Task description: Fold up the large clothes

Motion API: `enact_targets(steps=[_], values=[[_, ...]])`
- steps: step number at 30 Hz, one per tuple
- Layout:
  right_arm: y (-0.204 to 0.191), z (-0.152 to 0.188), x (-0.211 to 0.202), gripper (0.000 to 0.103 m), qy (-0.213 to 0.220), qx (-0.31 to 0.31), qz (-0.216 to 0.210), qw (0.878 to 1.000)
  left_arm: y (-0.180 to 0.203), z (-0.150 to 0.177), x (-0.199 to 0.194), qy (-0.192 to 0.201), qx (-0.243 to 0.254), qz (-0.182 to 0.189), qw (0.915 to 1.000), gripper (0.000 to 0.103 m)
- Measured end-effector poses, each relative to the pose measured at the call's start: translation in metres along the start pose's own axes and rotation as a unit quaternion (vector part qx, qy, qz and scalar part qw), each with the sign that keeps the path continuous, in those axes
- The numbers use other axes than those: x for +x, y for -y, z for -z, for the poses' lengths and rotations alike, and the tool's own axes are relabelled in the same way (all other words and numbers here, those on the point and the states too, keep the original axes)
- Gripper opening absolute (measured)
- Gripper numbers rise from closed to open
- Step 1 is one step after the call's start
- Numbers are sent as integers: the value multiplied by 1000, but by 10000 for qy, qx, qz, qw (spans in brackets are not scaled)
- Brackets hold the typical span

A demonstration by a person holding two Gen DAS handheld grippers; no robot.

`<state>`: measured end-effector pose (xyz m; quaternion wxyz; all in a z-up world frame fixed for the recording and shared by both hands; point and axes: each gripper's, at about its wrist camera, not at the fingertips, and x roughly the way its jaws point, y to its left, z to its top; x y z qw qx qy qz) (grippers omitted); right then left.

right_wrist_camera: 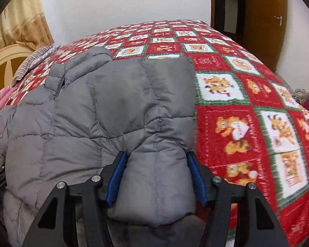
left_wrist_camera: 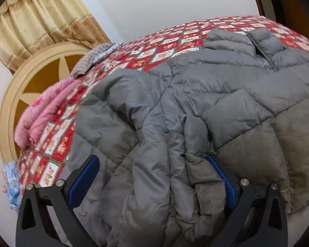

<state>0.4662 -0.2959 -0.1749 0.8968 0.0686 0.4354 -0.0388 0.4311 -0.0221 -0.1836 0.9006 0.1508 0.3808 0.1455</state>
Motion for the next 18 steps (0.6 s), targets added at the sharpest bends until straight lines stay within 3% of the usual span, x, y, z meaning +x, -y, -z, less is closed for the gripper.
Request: enact_targets(steps=[3,7,10,13,18], values=[[2,-3,-40,61,348,140,25,9993,-5,1,5,-147,-194,253,9994,103],[-31,-9,-73,66,650,-149,-149,9977,-1,1,5,-168,-216,289,9992,103],[-62,-3,-63,66,553,-347,-448,9969,-4,2,6,-192,-300,397,9986,103],[-83,12,-36,66,314,-506,-479,9971,-7,2,8,-226,-388,506,9977,103],[-82,30,-9,66,198,-497,-538,9971,-5,2,8,-220,-362,490,9979,103]])
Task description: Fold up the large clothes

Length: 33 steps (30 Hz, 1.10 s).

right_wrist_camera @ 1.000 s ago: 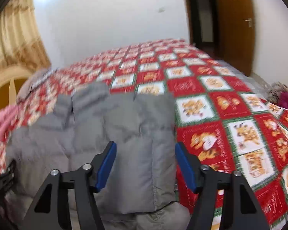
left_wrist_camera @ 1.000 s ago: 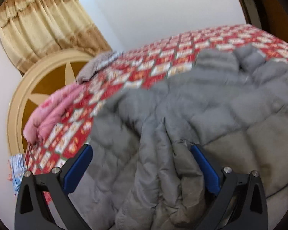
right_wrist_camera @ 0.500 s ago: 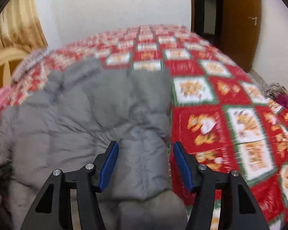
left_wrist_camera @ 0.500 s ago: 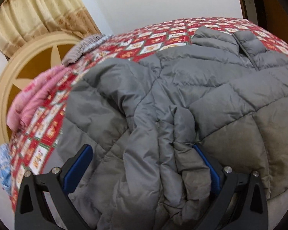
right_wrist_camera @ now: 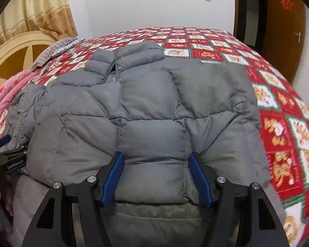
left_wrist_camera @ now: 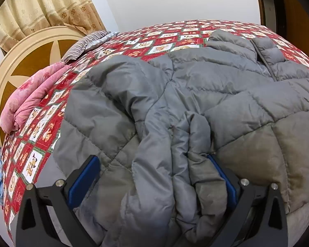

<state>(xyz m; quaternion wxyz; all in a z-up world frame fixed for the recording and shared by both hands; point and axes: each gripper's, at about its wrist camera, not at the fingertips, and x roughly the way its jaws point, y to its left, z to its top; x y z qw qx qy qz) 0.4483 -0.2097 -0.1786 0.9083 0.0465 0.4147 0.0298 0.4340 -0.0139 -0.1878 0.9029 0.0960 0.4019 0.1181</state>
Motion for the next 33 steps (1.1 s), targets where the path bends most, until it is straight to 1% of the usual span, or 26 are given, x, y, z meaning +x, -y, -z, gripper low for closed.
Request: enact_targets(steps=[2,5,8,10,13,15,17,19,21,22,24,25,27,28,30,31,33], values=[[0,2,1,66,-32,-12,3,10000,1,0,0,9,9,-15,10000,103],[-5,3,5,66,-65,-146,144,9998,0,0,-1,7,5,-12,10000,103],[-10,6,5,66,-51,-272,300,9992,-5,0,-2,-35,-94,118,9999,103],[-11,7,5,66,-32,-289,325,9990,-17,-1,-7,-112,-266,219,9993,103],[-9,7,5,66,-2,-278,314,9991,-43,0,-31,85,-549,402,9976,103],[-10,8,5,66,14,-302,345,9989,-57,4,-50,314,-459,299,9980,103],[-11,9,4,66,21,-314,360,9989,-77,11,-70,573,-333,-47,9978,103],[-11,9,4,66,26,-313,366,9988,-101,20,-82,688,-336,-127,9970,103],[-11,9,4,66,30,-323,376,9988,-127,32,-88,656,-394,-243,9968,103],[-11,9,3,66,37,-323,384,9987,-141,41,-89,632,-402,-364,9965,103],[-11,9,2,66,51,-321,391,9987,-168,61,-86,519,-411,-784,9947,103],[-11,9,2,66,55,-322,395,9987,-178,70,-84,465,-441,-920,9937,103],[-11,10,2,67,60,-331,407,9986,-200,88,-75,210,-588,-1070,9923,103],[-11,10,2,67,64,-333,411,9986,-210,97,-70,38,-731,-1055,9917,103],[-12,10,1,67,66,-334,410,9986,-225,110,-58,-267,-1058,-815,9907,103],[-12,10,1,67,68,-335,413,9986,-231,115,-53,-398,-1262,-626,9892,103],[-11,10,2,67,66,-339,417,9985,-234,120,-48,-483,-1553,-256,9863,103]])
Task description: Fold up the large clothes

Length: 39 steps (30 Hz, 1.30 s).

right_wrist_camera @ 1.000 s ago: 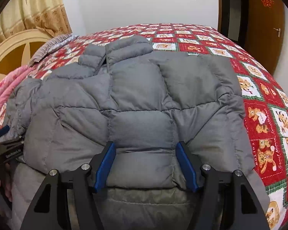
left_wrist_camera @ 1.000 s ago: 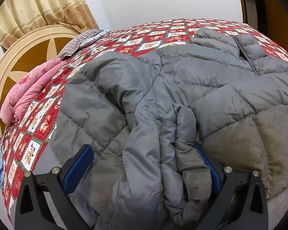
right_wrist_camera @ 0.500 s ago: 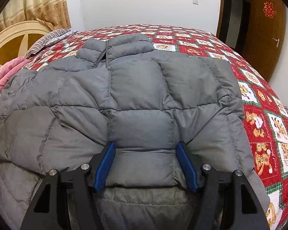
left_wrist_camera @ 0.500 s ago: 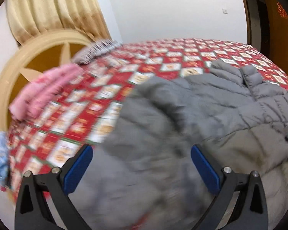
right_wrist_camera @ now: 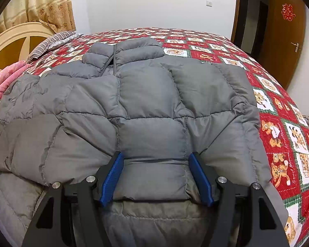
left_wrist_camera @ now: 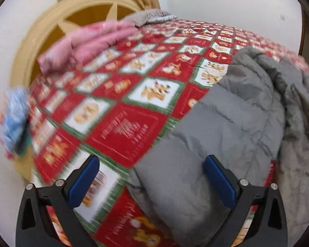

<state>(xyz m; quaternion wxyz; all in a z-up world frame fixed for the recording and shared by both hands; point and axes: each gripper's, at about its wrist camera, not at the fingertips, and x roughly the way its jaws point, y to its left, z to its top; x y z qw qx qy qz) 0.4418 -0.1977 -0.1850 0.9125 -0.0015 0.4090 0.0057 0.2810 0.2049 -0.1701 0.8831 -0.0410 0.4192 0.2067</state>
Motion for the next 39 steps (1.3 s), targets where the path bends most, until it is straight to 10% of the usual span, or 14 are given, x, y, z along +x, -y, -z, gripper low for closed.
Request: enact_targets(steps=[6,12,15,24,39], values=[[0,0,-2,68,21,-10,69,10000,21,3,9,-211,-166,675,9974,89],[0,0,-3,70,42,-7,124,9999,25,-4,6,-13,146,523,9985,28],[1,0,-3,70,47,9,124,9999,14,-14,-4,359,284,-128,9989,25],[-4,-5,-16,71,-17,-298,141,9995,-19,-44,-4,576,396,-574,9959,24],[22,19,-72,73,331,-630,412,9966,26,-100,-82,1455,606,-130,9874,24]])
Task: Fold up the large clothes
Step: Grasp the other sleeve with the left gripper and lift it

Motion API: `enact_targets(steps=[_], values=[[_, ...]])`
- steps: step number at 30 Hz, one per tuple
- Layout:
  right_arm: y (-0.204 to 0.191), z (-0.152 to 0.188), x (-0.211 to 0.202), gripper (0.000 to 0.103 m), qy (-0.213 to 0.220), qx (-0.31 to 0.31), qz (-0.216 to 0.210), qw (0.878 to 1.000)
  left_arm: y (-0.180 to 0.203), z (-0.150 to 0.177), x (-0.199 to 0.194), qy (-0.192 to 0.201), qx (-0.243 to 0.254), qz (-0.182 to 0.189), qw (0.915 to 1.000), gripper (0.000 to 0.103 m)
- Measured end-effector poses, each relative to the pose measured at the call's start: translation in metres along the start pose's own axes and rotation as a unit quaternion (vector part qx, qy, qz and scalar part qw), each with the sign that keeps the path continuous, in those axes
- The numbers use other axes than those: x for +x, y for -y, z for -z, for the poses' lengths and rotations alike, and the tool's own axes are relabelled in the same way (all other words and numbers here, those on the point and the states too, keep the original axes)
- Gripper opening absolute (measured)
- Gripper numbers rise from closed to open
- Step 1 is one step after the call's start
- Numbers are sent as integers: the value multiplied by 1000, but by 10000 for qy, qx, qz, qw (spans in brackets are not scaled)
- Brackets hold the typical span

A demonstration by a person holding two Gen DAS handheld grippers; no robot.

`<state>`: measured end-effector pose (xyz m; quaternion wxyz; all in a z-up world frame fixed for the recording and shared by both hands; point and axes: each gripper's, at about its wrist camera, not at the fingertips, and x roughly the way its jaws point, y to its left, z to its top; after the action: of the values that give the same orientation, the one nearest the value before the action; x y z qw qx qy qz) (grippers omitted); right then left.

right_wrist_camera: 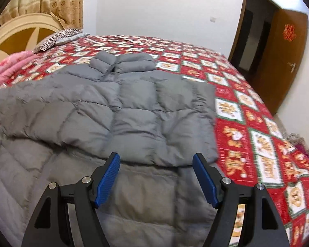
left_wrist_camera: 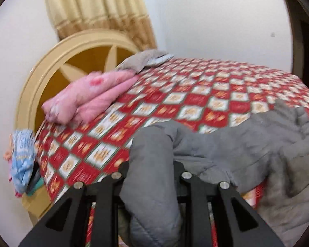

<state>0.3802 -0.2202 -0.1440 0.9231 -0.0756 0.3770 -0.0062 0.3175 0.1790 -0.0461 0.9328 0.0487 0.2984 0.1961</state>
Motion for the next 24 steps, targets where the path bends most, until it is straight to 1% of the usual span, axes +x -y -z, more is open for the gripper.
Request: enact_targets(steps=[1,2,7,9,12,16,21,24], values=[[2,2,0,73,7,-21,62,10000,7,-5,-4,33,80,50,9999,24],[4,3,0,73,-2,-10,66,10000,23,-13,-11,112,196,139,9996,24],[11,8,2,73,-60,88,90,9999,83,-36,-44,436,541,719,9950,24],[13,12,4,73,-78,102,91,9999,110,-43,-59,583,683,963,9913,24],[14,18,8,73,-134,148,83,9998,147,-50,-78,768,942,1212,9852,24],[15,24,14,73,-213,238,35,9995,193,-52,-94,948,1321,1472,9756,24],[18,27,17,76,-287,338,-11,9990,244,-41,-98,909,1550,1846,9663,24],[20,30,19,78,-329,432,-38,9985,273,-30,-92,824,1615,2001,9628,24]])
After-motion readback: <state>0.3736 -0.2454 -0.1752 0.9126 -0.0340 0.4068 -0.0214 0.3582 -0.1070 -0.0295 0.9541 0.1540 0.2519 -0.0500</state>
